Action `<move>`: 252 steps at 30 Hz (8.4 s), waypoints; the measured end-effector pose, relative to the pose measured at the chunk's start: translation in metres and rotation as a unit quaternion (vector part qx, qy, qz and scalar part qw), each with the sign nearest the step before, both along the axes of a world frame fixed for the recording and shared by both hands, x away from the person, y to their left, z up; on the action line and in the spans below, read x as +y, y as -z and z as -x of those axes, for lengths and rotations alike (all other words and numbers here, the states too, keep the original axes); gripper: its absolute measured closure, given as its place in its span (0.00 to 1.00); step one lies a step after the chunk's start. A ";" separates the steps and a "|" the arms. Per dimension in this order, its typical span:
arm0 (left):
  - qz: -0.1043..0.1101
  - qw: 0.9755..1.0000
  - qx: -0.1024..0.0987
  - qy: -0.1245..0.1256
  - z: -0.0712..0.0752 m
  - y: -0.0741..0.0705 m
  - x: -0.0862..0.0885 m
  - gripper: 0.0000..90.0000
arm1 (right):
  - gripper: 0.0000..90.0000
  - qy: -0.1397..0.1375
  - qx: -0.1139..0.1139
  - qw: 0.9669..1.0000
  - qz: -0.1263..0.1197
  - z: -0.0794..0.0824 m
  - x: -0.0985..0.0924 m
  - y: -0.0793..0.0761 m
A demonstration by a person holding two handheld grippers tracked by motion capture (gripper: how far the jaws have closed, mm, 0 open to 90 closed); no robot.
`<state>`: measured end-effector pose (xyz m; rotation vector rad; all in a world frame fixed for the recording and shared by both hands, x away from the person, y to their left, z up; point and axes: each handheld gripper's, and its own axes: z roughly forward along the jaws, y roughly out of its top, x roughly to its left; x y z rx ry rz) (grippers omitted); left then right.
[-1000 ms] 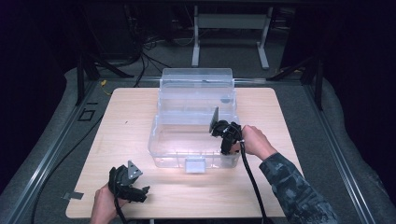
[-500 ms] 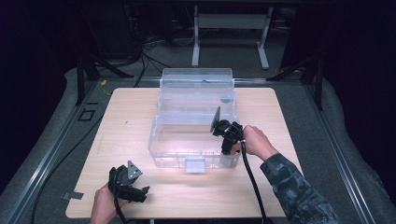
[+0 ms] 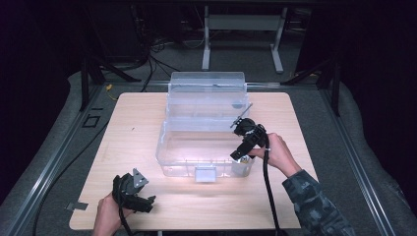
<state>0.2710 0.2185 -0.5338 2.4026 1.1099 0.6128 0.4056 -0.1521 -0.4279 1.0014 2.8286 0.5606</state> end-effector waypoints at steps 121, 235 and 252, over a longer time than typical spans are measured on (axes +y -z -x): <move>0.106 0.987 -0.014 0.122 -0.239 -0.151 -0.089 0.02 | 0.25 -0.018 -0.080 0.991 -0.101 0.061 -0.009 0.028; 0.080 0.983 -0.039 0.163 -0.264 -0.124 -0.108 0.69 | 0.69 -0.019 -0.127 0.987 -0.100 0.062 0.024 0.060; 0.053 0.980 -0.007 0.189 -0.263 -0.131 -0.116 0.87 | 0.68 -0.014 -0.137 0.986 -0.096 0.063 0.025 0.061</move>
